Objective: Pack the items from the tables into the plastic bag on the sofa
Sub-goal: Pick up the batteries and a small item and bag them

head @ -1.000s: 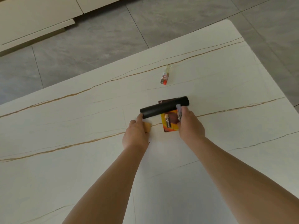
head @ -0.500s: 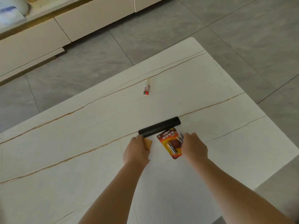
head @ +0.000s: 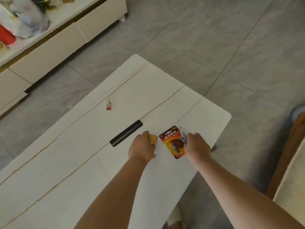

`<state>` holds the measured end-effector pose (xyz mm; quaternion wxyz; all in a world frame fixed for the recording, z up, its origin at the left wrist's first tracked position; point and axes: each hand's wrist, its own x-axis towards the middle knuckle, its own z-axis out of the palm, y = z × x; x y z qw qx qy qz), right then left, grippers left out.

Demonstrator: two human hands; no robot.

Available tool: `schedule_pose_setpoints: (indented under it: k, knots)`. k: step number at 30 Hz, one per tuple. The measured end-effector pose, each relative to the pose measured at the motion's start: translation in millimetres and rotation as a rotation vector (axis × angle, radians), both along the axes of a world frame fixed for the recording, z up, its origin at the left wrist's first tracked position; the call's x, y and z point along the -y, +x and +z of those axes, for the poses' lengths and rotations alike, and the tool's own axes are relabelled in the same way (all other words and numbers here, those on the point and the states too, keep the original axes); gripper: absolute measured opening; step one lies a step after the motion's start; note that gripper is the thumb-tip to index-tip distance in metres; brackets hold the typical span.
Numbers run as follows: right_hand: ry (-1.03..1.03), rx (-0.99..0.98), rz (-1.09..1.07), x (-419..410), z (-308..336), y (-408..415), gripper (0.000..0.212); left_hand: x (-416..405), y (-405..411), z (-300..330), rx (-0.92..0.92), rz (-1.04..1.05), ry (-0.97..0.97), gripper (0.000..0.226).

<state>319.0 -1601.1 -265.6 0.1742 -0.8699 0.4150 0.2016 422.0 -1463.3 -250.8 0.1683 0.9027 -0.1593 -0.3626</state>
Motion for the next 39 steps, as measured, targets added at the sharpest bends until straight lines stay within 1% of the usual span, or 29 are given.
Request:
schedule_pose_setpoints:
  k: [3,9,13,16,18,21,23,32,36,39]
  knots:
    - [-0.014,0.039,-0.11,29.5,33.9,-41.8,0.026,43.6,-29.0,32.5,0.004,-0.087,-0.055,0.059]
    - [-0.059,0.166,-0.414,86.8,89.6,-140.8,0.024,130.0,-111.7,86.5,0.015,-0.296,-0.158,0.051]
    - [-0.104,0.228,-0.598,119.2,112.2,-212.6,0.022,178.4,-168.0,112.4,0.039,-0.44,-0.199,0.052]
    - [-0.119,0.239,-0.707,142.3,124.4,-267.7,0.023,213.4,-210.7,127.5,0.026,-0.524,-0.245,0.041]
    - [-0.104,0.244,-0.758,158.4,130.9,-304.4,0.025,237.0,-240.6,134.4,0.013,-0.58,-0.273,0.04]
    - [-0.086,0.236,-0.808,178.6,138.6,-355.4,0.028,268.6,-286.3,140.0,-0.023,-0.649,-0.297,0.05]
    - [-0.095,0.24,-0.861,188.8,142.4,-388.7,0.028,289.0,-318.6,140.6,-0.034,-0.69,-0.3,0.053]
    - [-0.083,0.178,-1.128,224.2,141.7,-529.5,0.019,365.3,-464.6,128.0,-0.088,-0.876,-0.287,0.049]
    - [-0.102,0.158,-1.175,252.0,133.0,-568.1,0.015,397.4,-511.7,119.2,-0.102,-0.944,-0.297,0.047]
    - [-0.095,0.175,-1.186,274.1,124.6,-584.4,0.015,422.8,-536.1,110.7,-0.098,-0.943,-0.326,0.047]
